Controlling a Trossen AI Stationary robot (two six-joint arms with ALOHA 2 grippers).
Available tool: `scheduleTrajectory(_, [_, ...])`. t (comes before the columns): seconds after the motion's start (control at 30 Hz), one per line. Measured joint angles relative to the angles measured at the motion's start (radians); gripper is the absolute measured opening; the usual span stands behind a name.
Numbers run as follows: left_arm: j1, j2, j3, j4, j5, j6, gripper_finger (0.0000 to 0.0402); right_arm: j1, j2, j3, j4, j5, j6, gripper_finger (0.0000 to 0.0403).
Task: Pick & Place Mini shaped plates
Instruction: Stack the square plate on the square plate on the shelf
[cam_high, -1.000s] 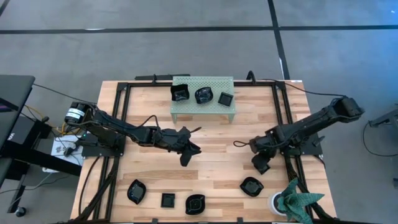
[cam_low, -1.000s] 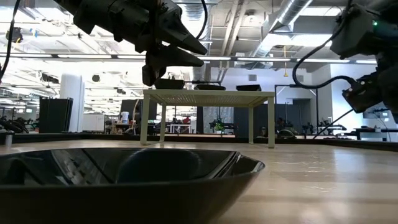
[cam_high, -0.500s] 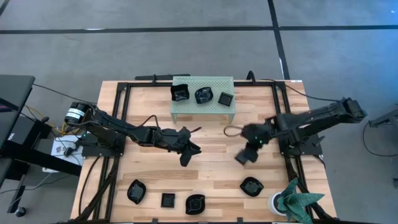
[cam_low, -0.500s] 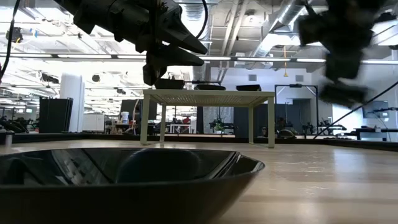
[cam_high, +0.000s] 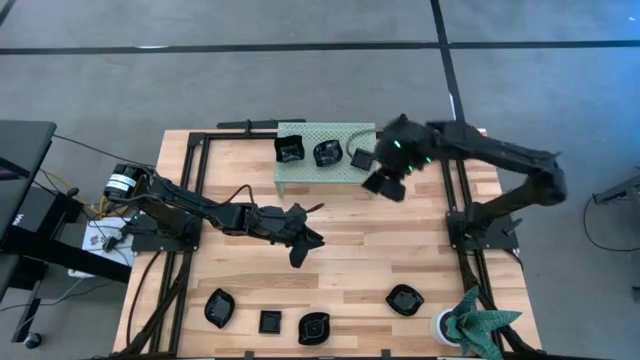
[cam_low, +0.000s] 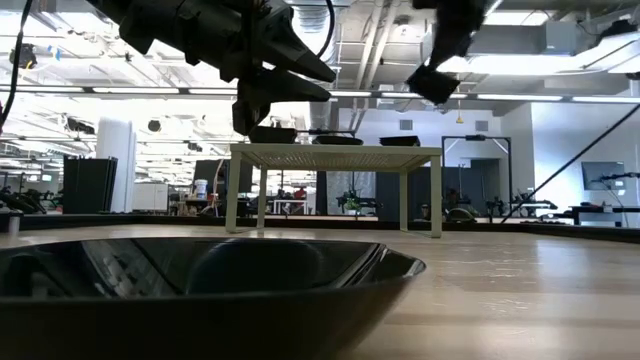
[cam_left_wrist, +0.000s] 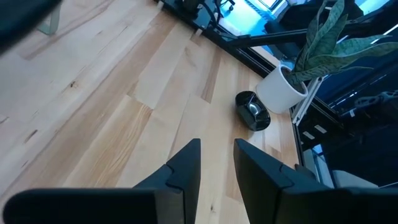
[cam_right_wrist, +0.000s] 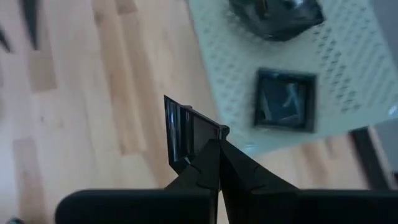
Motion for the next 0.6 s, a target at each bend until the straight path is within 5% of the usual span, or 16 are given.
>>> scheduleTrajectory(0.3, [-0.001,0.000,0.000,0.008,0.000,-0.003,0.0097,-0.205,0.286,0.298,-0.109,-0.121,-0.217,0.0000])
scheduleTrajectory(0.6, [0.000,0.000,0.000,0.008,0.000,-0.003,0.0097,-0.287,0.412,0.347,-0.177,-0.170,-0.313,0.0000])
